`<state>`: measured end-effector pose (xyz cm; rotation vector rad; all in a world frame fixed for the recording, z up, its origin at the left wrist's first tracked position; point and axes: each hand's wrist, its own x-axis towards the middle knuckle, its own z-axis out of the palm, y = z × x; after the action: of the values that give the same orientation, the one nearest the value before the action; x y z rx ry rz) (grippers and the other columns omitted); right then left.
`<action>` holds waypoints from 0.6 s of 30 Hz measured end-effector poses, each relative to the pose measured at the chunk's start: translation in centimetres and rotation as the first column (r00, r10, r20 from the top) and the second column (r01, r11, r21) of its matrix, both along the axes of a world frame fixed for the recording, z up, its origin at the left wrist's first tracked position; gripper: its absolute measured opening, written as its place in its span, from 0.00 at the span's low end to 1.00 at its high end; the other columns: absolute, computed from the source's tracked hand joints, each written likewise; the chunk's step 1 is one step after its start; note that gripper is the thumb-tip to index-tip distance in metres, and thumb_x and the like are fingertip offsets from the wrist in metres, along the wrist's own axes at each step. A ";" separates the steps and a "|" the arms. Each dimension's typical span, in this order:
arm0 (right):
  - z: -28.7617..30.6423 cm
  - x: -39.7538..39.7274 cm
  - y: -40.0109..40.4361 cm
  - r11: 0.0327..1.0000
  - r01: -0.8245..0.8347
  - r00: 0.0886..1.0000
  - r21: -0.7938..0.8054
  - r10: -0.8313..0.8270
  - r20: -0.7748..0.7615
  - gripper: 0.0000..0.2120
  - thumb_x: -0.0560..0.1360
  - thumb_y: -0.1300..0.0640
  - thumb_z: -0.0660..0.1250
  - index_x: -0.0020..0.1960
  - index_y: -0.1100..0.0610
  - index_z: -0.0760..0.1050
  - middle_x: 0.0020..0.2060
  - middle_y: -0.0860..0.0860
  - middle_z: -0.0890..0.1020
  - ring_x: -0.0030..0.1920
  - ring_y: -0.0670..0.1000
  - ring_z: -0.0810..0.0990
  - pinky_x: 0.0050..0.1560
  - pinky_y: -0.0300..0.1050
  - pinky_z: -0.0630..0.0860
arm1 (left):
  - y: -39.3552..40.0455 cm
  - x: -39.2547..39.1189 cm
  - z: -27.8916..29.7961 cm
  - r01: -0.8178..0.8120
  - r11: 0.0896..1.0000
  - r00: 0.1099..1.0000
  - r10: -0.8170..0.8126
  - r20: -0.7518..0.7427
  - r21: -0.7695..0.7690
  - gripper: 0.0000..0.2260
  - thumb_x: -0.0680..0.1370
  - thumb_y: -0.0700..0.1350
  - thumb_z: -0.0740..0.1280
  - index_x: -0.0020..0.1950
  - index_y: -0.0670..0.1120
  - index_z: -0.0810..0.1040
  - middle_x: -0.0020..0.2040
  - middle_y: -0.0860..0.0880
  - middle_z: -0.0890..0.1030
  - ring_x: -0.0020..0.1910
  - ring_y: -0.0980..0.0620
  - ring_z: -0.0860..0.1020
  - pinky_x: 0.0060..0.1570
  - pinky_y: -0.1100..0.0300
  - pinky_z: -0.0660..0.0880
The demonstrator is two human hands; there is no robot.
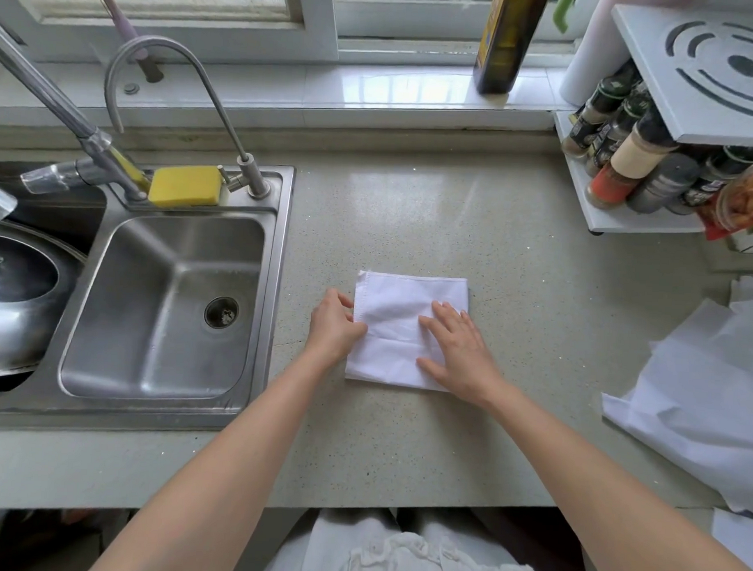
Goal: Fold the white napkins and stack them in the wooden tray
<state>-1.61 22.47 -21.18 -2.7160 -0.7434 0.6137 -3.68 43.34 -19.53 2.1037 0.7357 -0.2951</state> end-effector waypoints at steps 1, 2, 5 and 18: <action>0.0 0.1 -0.1 1.000 -0.010 1.000 -0.007 0.010 -0.019 0.31 0.78 0.46 0.61 0.77 0.51 0.54 0.78 0.51 0.46 0.77 0.49 0.41 0.75 0.45 0.38 | -0.2 0.0 0.0 0.030 0.999 1.000 -0.030 0.003 0.029 0.16 0.71 0.38 0.70 0.55 0.43 0.69 0.46 0.45 0.78 0.43 0.50 0.75 0.33 0.63 0.68; 0.1 0.1 -0.2 1.000 -0.022 0.999 -0.019 0.022 -0.039 0.32 0.78 0.45 0.61 0.77 0.50 0.52 0.78 0.50 0.44 0.77 0.49 0.41 0.75 0.45 0.39 | -0.4 -0.2 0.0 0.076 0.995 0.997 -0.077 0.007 0.070 0.17 0.71 0.38 0.71 0.56 0.43 0.68 0.48 0.45 0.76 0.45 0.50 0.74 0.35 0.63 0.69; 0.2 0.3 -0.4 0.994 -0.068 0.997 -0.082 0.064 -0.043 0.34 0.79 0.42 0.58 0.78 0.48 0.46 0.77 0.50 0.41 0.77 0.50 0.40 0.75 0.45 0.42 | -1.1 -1.1 0.0 0.270 0.920 0.960 -0.279 -0.009 0.285 0.25 0.69 0.41 0.73 0.61 0.44 0.65 0.59 0.46 0.68 0.55 0.48 0.70 0.51 0.56 0.73; 3.2 -1.7 1.1 0.950 0.051 0.953 -0.309 0.045 0.298 0.09 0.77 0.58 0.61 0.45 0.58 0.79 0.41 0.55 0.83 0.40 0.55 0.82 0.35 0.42 0.70 | -3.8 -2.4 0.2 0.709 0.531 0.661 -0.730 -0.174 0.465 0.22 0.82 0.51 0.57 0.74 0.46 0.63 0.69 0.44 0.64 0.68 0.44 0.63 0.62 0.53 0.67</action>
<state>-3.27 23.52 -17.96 -3.1537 -0.7659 0.3394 -6.04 39.56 -19.31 2.8427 -0.1982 -0.5499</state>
